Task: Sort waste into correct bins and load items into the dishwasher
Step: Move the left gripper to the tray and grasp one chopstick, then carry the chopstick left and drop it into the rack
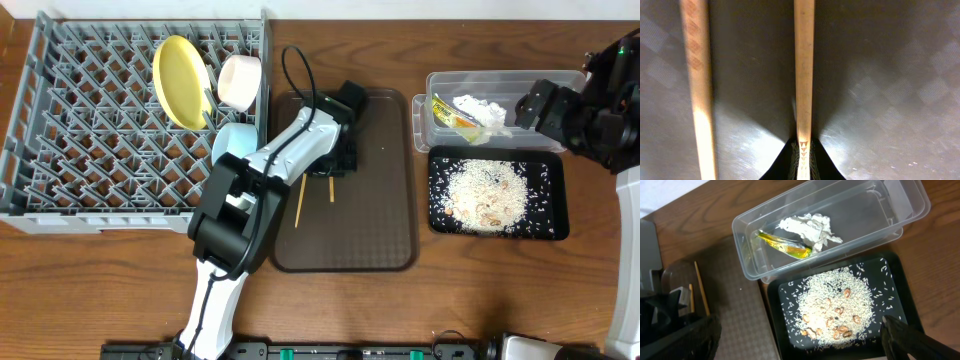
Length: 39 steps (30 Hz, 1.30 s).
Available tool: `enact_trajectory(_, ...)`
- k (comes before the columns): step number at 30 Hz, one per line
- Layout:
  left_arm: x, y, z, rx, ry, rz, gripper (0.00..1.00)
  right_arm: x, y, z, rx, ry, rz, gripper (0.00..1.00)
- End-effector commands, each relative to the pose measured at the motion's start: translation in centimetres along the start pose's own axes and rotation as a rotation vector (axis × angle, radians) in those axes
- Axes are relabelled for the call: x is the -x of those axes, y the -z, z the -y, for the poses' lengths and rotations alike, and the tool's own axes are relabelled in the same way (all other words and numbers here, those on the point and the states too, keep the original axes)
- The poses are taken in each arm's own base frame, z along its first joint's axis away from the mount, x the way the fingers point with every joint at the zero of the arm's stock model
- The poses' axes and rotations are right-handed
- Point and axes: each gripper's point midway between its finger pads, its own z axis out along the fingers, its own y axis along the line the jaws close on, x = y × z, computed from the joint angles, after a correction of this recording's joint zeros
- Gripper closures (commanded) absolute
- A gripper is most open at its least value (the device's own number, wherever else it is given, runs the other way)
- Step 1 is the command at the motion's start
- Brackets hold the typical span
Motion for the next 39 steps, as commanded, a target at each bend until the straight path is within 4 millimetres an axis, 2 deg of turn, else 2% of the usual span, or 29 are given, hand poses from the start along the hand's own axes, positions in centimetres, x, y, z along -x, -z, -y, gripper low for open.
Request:
enact_trajectory(1,-0.6,-1.8,-0.7,0.037,0.004,-0.036,0.92,0.0,-0.1,0.2,-0.007,0.004,-0.001,0.01)
enact_trajectory(5,-0.3,-0.9,-0.5,0.029,0.003,-0.029,0.92,0.0,-0.1,0.2,-0.007,0.004,-0.001,0.01)
enact_trajectory(10,0.4,1.8,0.0,0.0,-0.047,0.017,0.93,0.0,-0.1,0.2,-0.007,0.004,-0.001,0.01)
enact_trajectory(17,1.3,9.1,0.6,-0.069,-0.111,0.162,0.92,0.0,-0.1,0.2,-0.007,0.004,-0.001,0.01)
enact_trajectory(20,1.4,12.6,-0.5,-0.043,-0.113,0.239,0.92,0.0,-0.1,0.2,-0.007,0.004,-0.001,0.01)
enact_trajectory(24,1.0,17.2,-4.0,0.065,-0.119,0.336,0.92,0.0,-0.1,0.2,-0.007,0.004,-0.001,0.01)
enact_trajectory(27,0.7,20.0,-8.1,0.195,-0.118,0.381,0.92,0.0,-0.1,0.2,-0.006,0.004,-0.001,0.01)
enact_trajectory(29,0.8,21.0,-10.9,0.282,-0.118,0.391,0.92,0.0,-0.1,0.2,-0.007,0.004,-0.001,0.01)
enact_trajectory(31,1.2,21.3,-13.3,0.352,-0.125,0.379,0.92,0.0,-0.1,0.2,-0.007,0.004,-0.001,0.01)
enact_trajectory(34,1.7,20.6,-16.5,0.398,-0.116,0.338,0.92,0.0,-0.1,0.2,-0.007,0.004,-0.001,0.01)
enact_trajectory(39,2.2,19.2,-21.8,0.431,0.012,0.289,0.92,0.0,-0.1,0.2,-0.007,0.004,-0.001,0.01)
